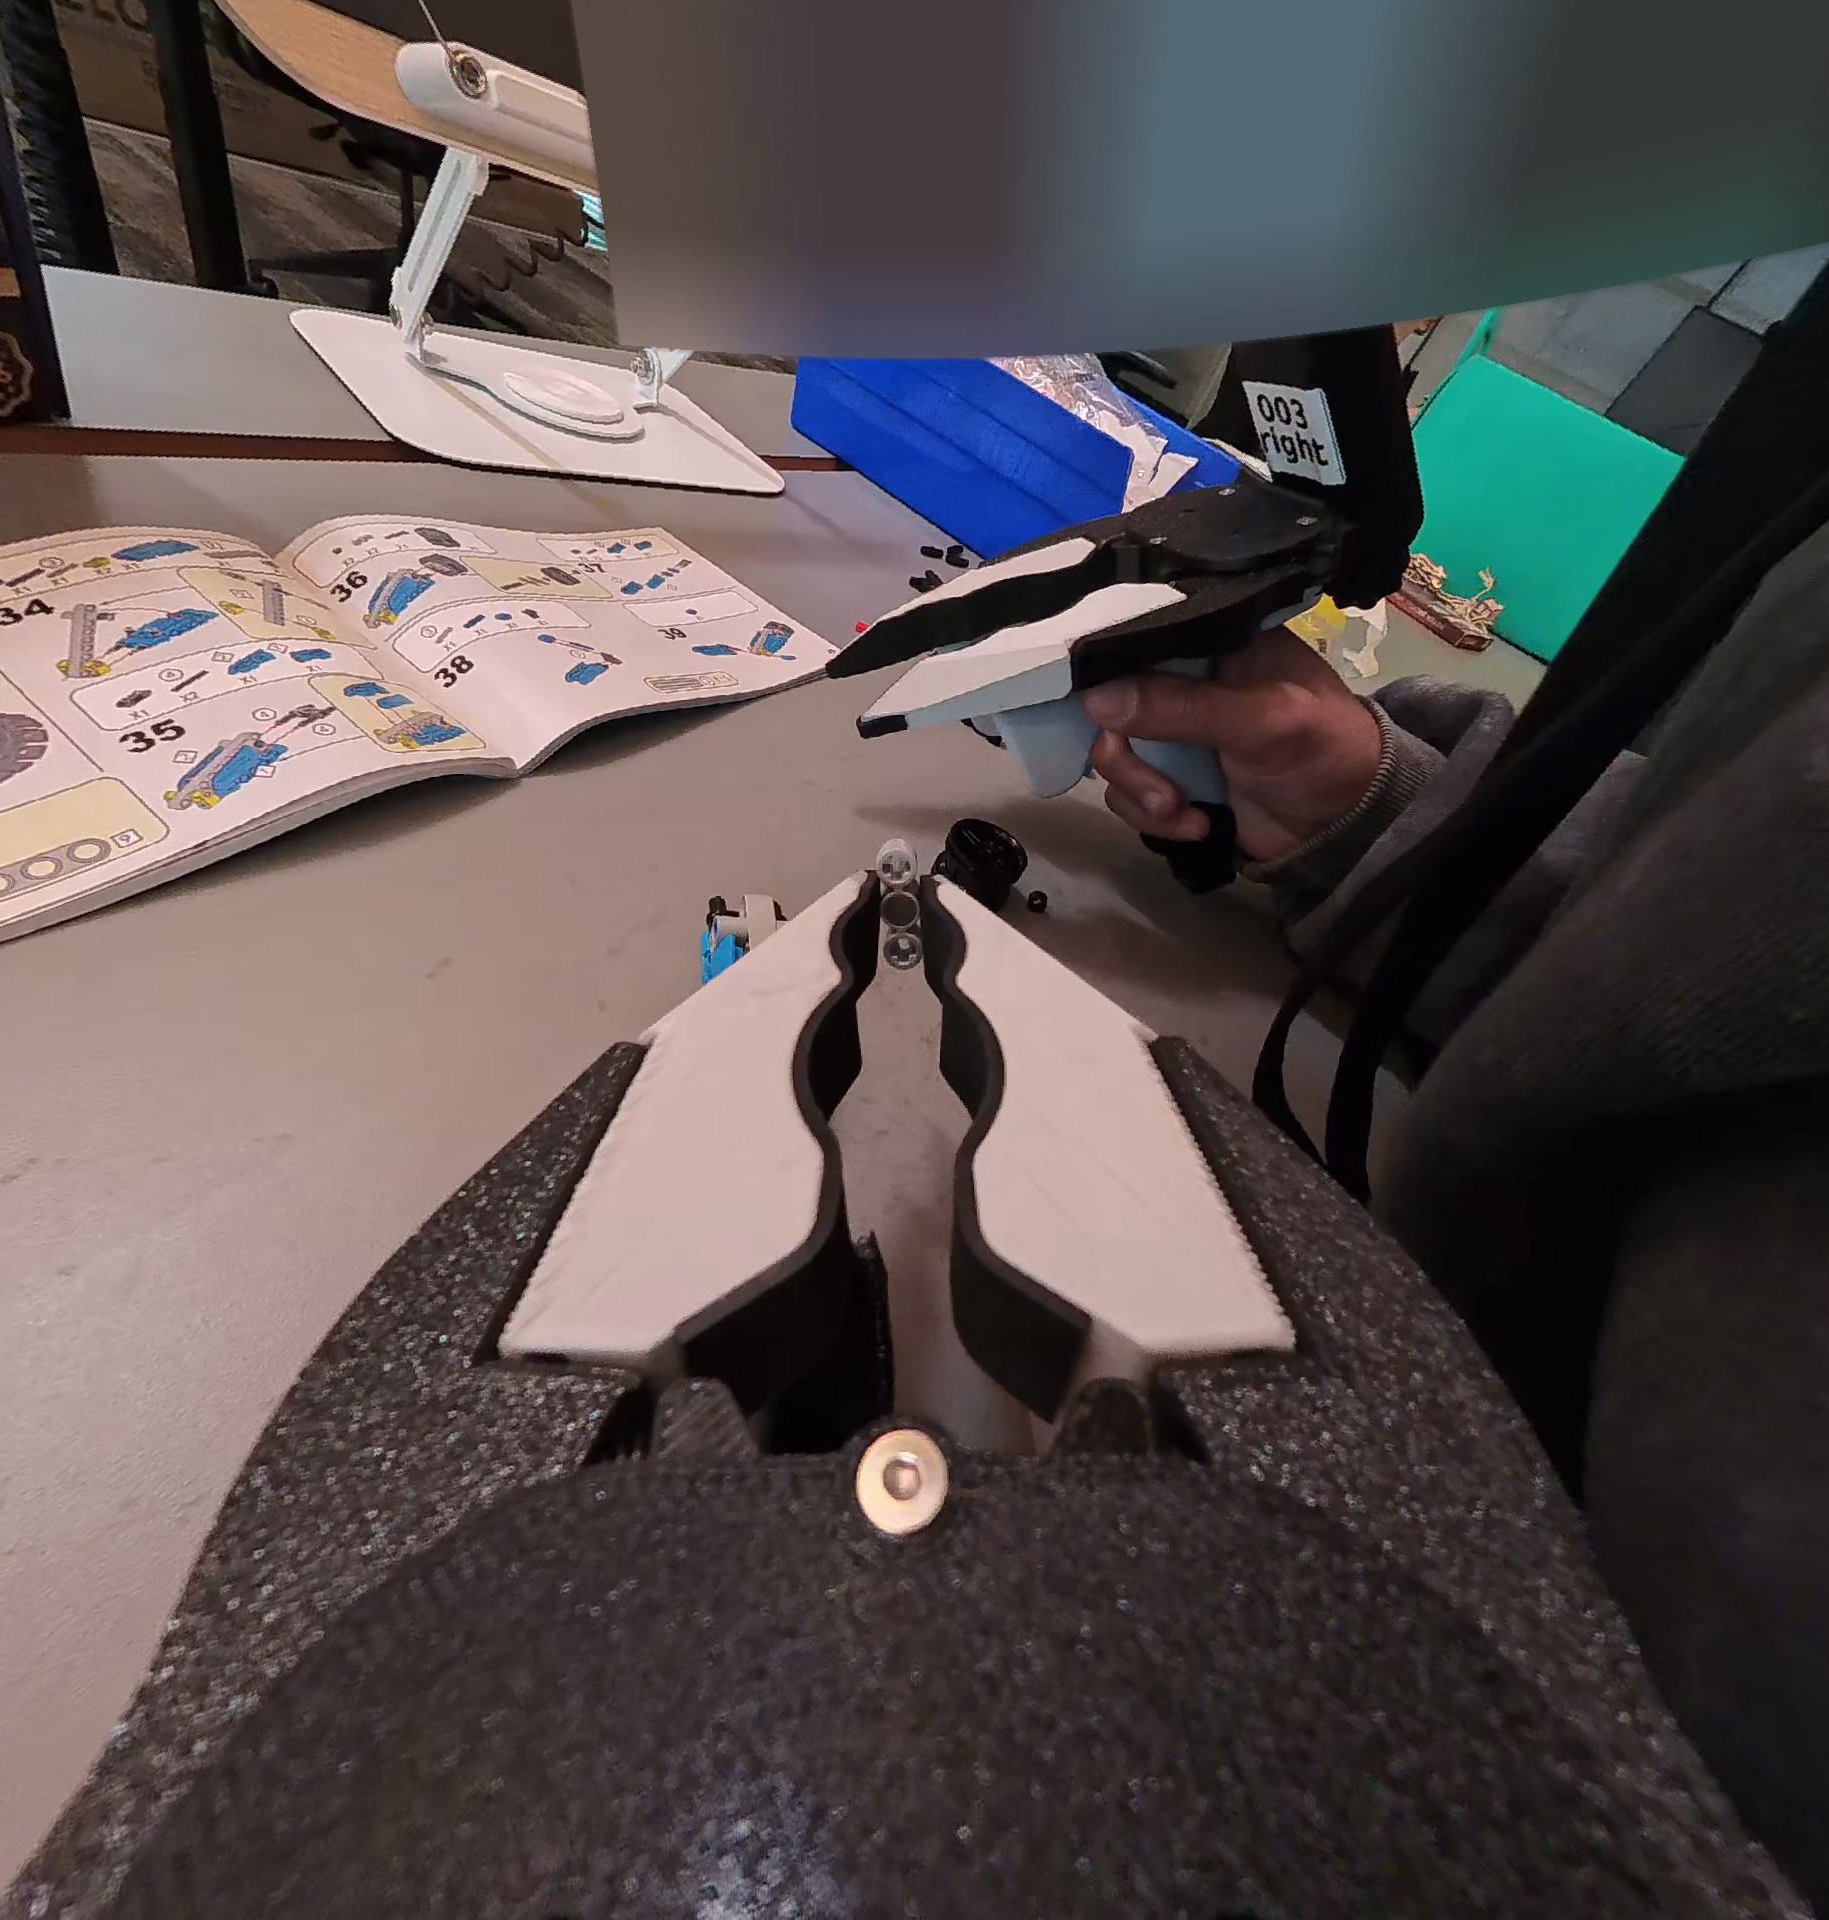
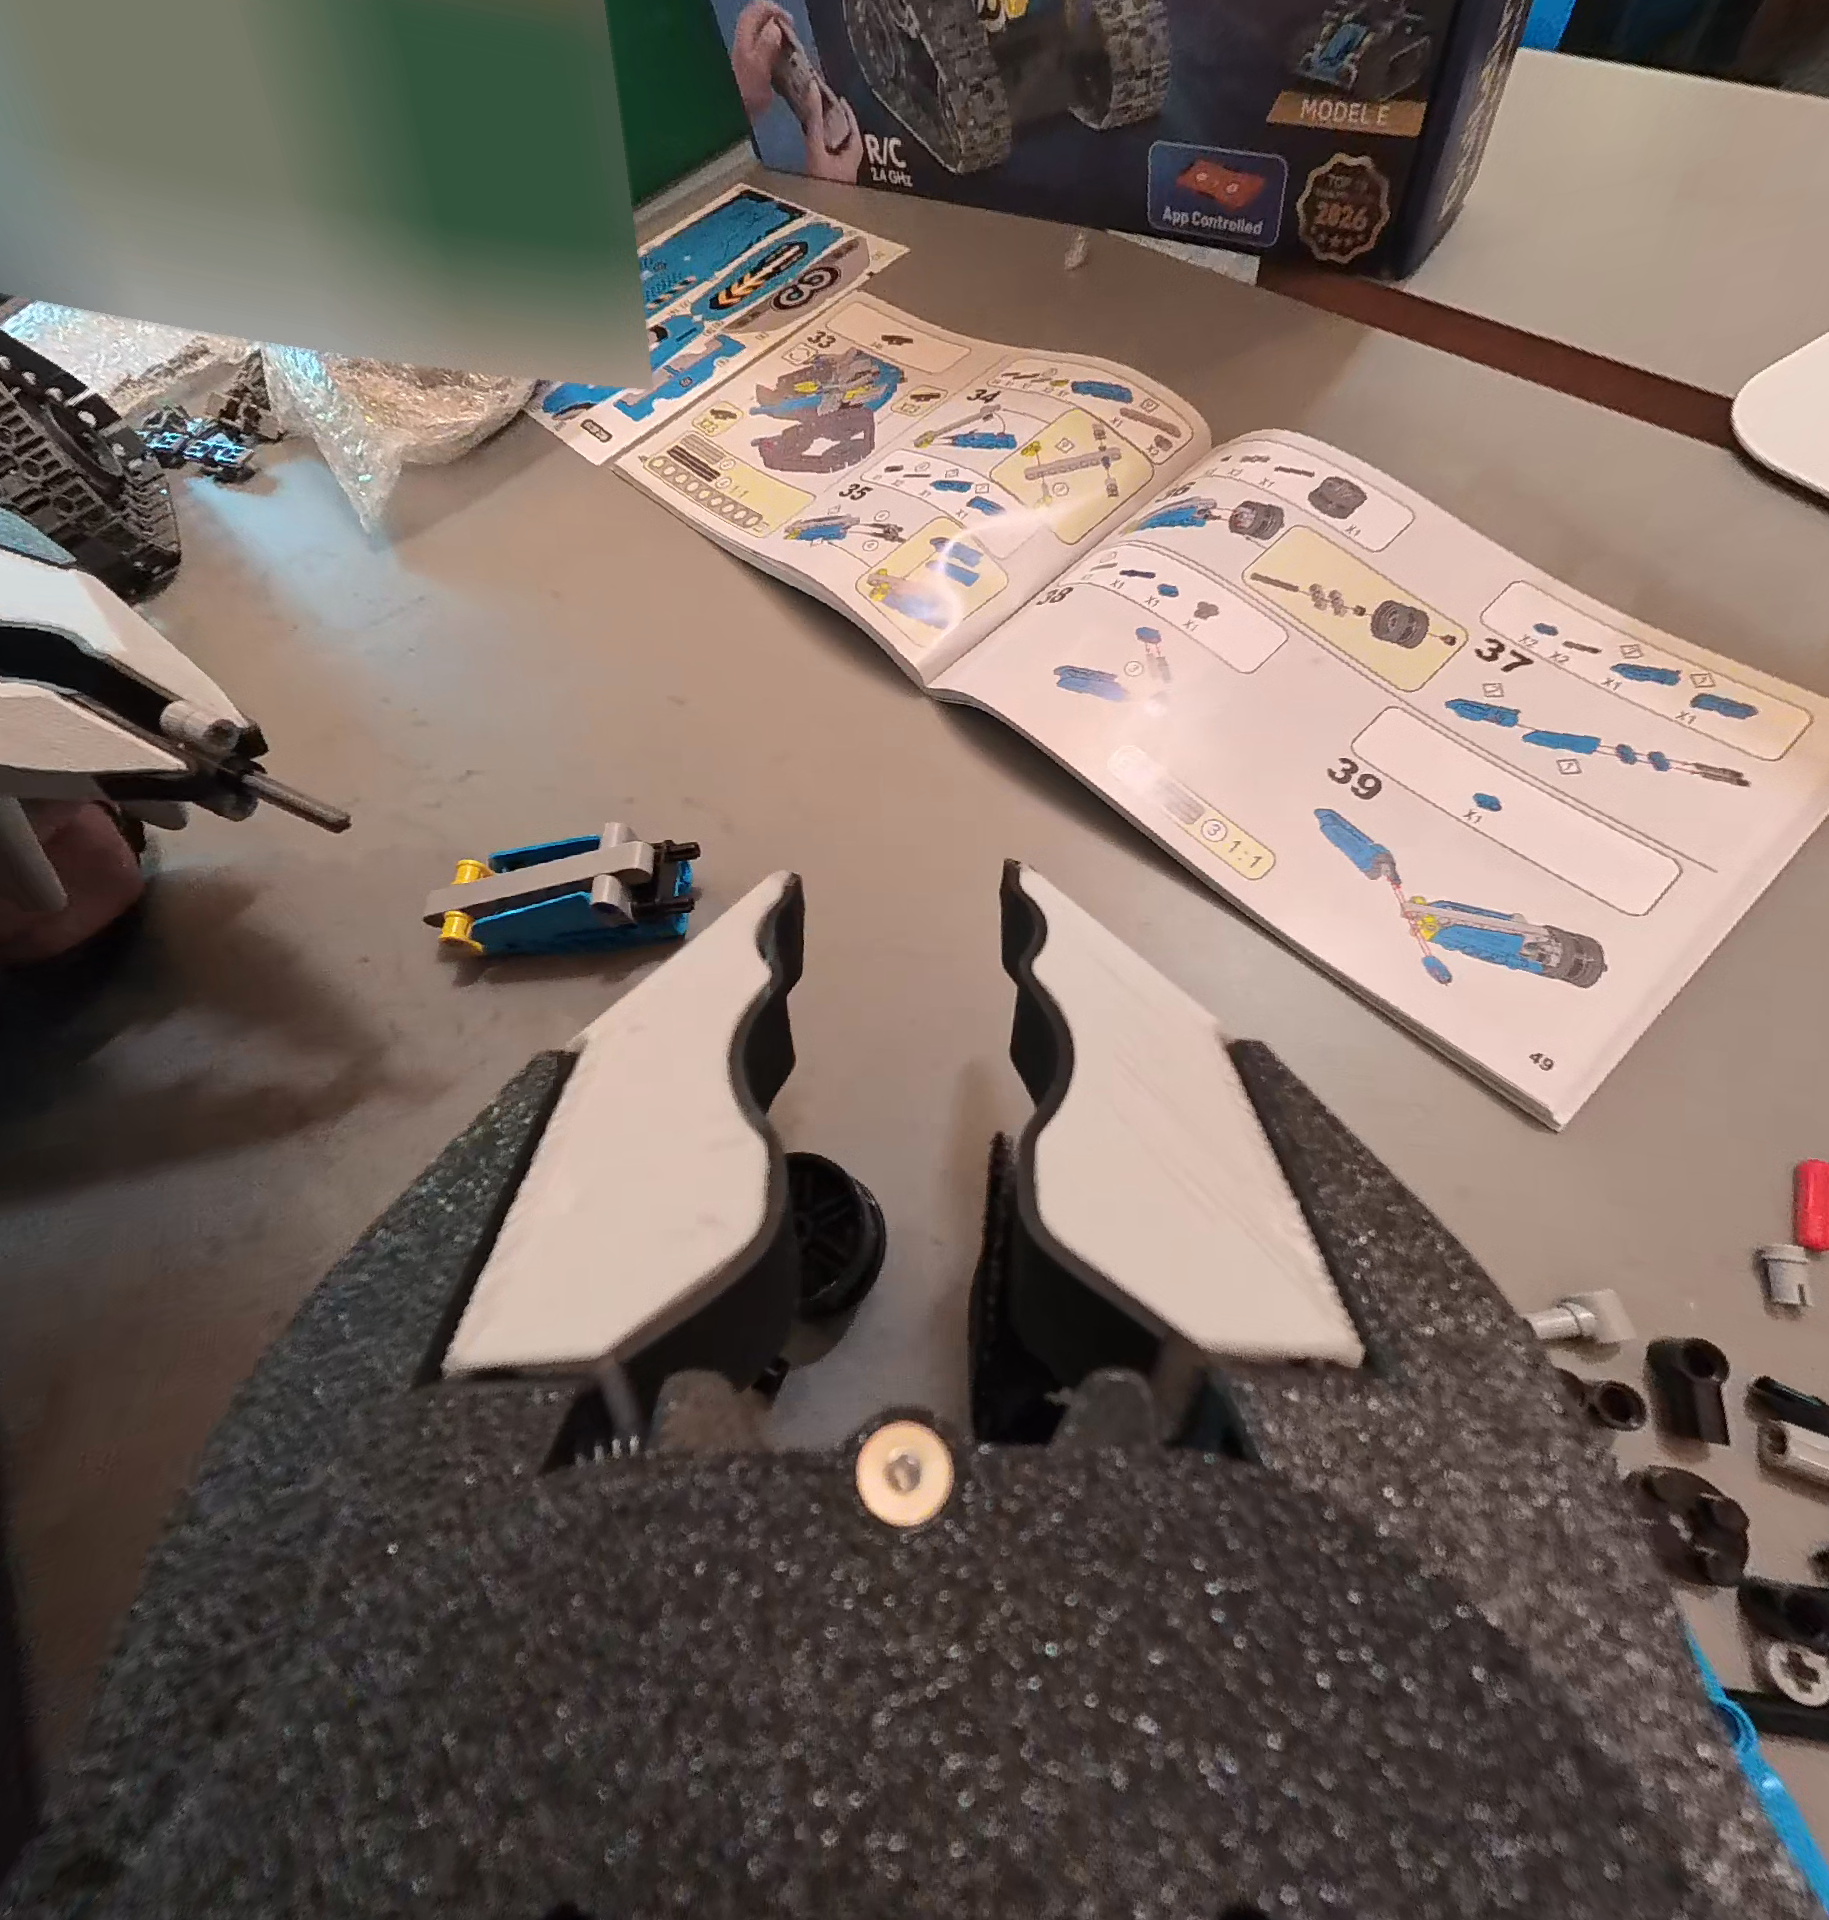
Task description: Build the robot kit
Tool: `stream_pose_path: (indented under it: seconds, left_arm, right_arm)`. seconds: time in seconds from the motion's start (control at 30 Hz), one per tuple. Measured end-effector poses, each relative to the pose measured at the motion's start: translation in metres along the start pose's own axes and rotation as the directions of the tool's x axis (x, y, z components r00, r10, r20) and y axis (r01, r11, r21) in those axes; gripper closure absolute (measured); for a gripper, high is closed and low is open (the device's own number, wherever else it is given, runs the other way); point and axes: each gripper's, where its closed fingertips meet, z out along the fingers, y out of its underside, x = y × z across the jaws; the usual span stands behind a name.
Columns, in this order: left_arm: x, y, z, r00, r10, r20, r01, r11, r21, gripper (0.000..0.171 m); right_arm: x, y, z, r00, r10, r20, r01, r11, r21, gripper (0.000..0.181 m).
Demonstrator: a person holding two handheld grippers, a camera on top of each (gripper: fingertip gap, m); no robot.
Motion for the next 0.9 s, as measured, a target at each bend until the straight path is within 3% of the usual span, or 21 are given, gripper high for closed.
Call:
stream_pose_path:
  seconds: [0.17, 0.33, 0.43, 0.53, 0.6, 0.7, 0.9]
  left_arm:
    - [-0.004, 0.000, 0.000, 0.999, -0.039, -0.001, 0.039, 0.999, 0.000, 0.165]
    - [-0.005, 0.000, 0.000, 0.999, -0.043, 0.001, 0.043, 0.999, 0.001, 0.165]
    - [-0.006, 0.000, -0.001, 0.999, -0.045, 0.006, 0.045, 0.999, 0.002, 0.165]
    - [-0.008, -0.001, -0.002, 0.998, -0.057, 0.015, 0.057, 0.998, 0.009, 0.165]
    - [-0.009, 0.000, -0.001, 0.998, -0.062, 0.016, 0.062, 0.998, 0.004, 0.165]
    - [-0.007, 0.001, 0.000, 0.999, -0.050, 0.015, 0.050, 0.999, -0.006, 0.165]
    - [-0.006, 0.002, 0.002, 0.999, -0.051, 0.011, 0.051, 0.999, -0.016, 0.165]
  right_arm:
    - [0.008, 0.003, 0.000, 0.999, 0.023, -0.024, -0.023, 1.000, -0.009, 0.144]
    - [0.036, 0.015, -0.007, 0.986, 0.002, -0.167, -0.015, 0.997, -0.077, 0.145]
    - [0.026, 0.011, -0.021, 0.998, -0.043, -0.051, 0.039, 0.997, -0.073, 0.147]
    - [-0.007, 0.035, -0.038, 0.965, -0.214, 0.150, 0.239, 0.956, -0.172, 0.143]
    - [-0.014, 0.054, -0.041, 0.939, -0.298, 0.174, 0.333, 0.914, -0.233, 0.140]
    - [-0.025, 0.057, -0.038, 0.943, -0.245, 0.225, 0.294, 0.930, -0.220, 0.135]
    - [-0.021, 0.060, -0.028, 0.945, -0.270, 0.185, 0.310, 0.920, -0.240, 0.140]
